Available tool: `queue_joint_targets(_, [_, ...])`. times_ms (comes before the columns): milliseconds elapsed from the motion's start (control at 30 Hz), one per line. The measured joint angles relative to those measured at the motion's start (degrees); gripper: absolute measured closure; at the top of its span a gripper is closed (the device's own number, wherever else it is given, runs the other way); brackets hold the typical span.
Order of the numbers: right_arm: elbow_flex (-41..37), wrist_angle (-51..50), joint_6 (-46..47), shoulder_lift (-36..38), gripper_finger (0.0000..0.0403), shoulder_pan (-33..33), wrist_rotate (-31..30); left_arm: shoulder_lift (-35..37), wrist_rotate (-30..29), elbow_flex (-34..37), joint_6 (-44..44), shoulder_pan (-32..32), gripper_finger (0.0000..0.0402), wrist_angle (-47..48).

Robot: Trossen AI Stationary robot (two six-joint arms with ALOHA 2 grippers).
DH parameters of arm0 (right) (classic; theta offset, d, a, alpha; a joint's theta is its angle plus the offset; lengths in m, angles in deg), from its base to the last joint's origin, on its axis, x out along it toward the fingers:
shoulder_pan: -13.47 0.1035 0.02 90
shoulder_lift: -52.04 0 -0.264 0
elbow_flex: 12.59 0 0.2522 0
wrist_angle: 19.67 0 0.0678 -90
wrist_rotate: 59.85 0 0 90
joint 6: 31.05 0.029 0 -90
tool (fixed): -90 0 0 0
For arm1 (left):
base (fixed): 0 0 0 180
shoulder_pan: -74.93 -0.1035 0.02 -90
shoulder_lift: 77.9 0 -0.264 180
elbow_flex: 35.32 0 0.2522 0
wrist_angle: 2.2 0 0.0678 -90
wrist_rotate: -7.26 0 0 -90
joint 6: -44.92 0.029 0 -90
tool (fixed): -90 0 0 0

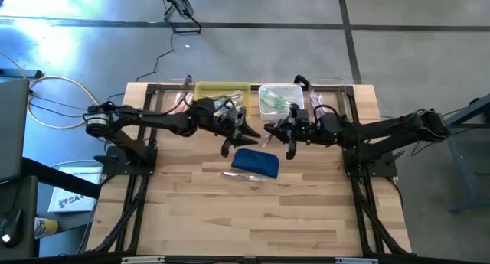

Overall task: Pick & Place Toothbrushes
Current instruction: Put the violet toothbrush into the right transparent bin

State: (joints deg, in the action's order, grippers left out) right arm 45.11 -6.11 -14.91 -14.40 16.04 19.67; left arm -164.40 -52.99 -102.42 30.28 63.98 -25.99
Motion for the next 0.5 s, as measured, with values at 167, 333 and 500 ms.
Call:
queue_joint_targets(167, [0.02,-7.93,0.31,3.80,0.0393,-1.50,-0.11,0.07,3.79,0.00,-0.53,-4.02,0.0262,-0.69])
queue_joint_targets(333, [0.02,-15.15,0.37,7.14,0.0393,-5.79,-0.09,0.07,6.17,0.00,-0.14,-7.89,0.0261,-0.82])
queue_joint_targets(500, [0.02,-23.58,0.72,10.30,0.0393,-13.43,-1.05,0.07,7.46,0.00,-2.63,-12.06,0.0261,-3.24])
